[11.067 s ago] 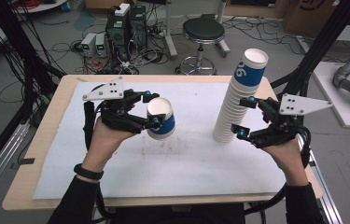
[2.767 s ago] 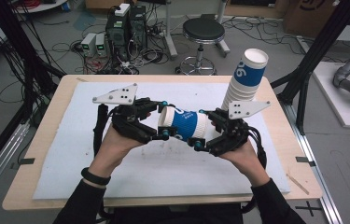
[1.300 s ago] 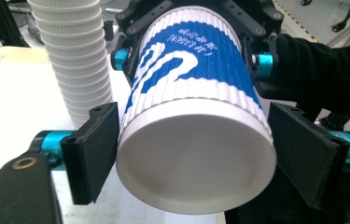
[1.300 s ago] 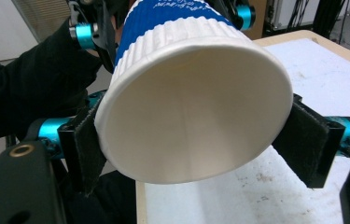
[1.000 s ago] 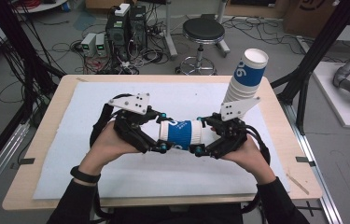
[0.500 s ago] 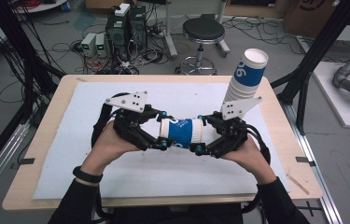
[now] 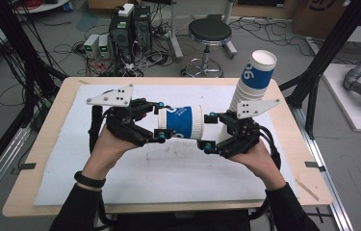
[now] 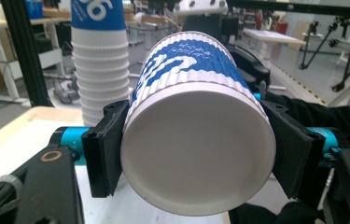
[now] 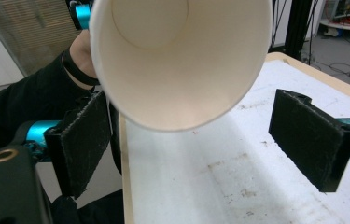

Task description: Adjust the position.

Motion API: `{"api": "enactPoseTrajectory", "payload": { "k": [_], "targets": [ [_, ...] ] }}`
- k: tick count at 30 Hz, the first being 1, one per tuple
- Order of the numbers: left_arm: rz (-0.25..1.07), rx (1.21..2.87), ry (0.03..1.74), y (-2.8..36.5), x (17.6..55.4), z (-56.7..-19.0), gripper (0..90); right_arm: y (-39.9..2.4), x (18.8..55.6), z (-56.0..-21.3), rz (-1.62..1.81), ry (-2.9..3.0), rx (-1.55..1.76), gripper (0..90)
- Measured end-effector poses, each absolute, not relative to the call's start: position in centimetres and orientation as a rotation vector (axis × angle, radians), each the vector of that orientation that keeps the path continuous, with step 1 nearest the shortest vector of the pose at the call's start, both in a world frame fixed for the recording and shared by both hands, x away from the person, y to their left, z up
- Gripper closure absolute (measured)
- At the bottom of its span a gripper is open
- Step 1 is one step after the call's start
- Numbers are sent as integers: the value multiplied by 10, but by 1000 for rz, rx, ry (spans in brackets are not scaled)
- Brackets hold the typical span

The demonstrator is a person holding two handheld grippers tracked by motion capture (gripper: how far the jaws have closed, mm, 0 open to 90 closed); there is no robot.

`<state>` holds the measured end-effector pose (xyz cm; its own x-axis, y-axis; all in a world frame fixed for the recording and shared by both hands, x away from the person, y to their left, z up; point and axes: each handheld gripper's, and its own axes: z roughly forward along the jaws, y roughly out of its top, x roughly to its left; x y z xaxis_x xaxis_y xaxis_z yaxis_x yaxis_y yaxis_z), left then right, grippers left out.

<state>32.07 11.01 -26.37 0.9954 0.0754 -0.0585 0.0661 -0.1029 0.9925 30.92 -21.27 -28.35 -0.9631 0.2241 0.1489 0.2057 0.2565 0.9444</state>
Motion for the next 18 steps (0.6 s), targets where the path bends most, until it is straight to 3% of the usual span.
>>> {"api": "enactPoseTrajectory", "payload": {
  "k": [18],
  "targets": [
    [-38,1717,79,95,321,-271,290,-209,307,-284,1908,2474,391,181]
  ]
}}
